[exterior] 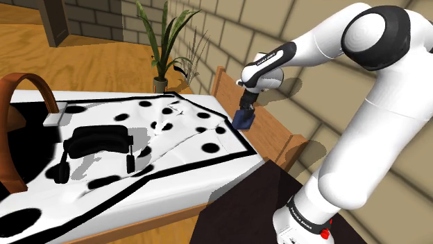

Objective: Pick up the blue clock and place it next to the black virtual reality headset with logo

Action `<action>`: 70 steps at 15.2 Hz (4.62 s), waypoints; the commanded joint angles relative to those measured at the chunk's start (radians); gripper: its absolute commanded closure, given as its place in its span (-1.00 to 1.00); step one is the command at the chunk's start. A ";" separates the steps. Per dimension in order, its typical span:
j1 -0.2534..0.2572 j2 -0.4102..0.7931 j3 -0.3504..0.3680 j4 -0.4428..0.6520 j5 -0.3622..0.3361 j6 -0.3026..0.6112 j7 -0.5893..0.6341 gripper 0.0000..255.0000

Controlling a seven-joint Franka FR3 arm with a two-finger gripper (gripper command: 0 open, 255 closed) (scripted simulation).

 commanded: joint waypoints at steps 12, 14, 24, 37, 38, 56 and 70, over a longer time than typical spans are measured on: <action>0.055 -0.131 0.047 -0.012 -0.076 -0.108 0.153 1.00; 0.079 -0.148 0.075 -0.031 -0.082 -0.106 0.209 1.00; 0.203 -0.170 0.218 -0.057 -0.076 -0.106 0.472 1.00; 0.361 -0.055 0.385 0.083 -0.044 -0.134 0.777 1.00; 0.373 -0.040 0.396 0.101 -0.043 -0.138 0.799 1.00; 0.542 0.265 0.509 0.488 -0.065 -0.220 1.089 1.00; 0.544 0.368 0.505 0.439 -0.073 -0.068 1.094 1.00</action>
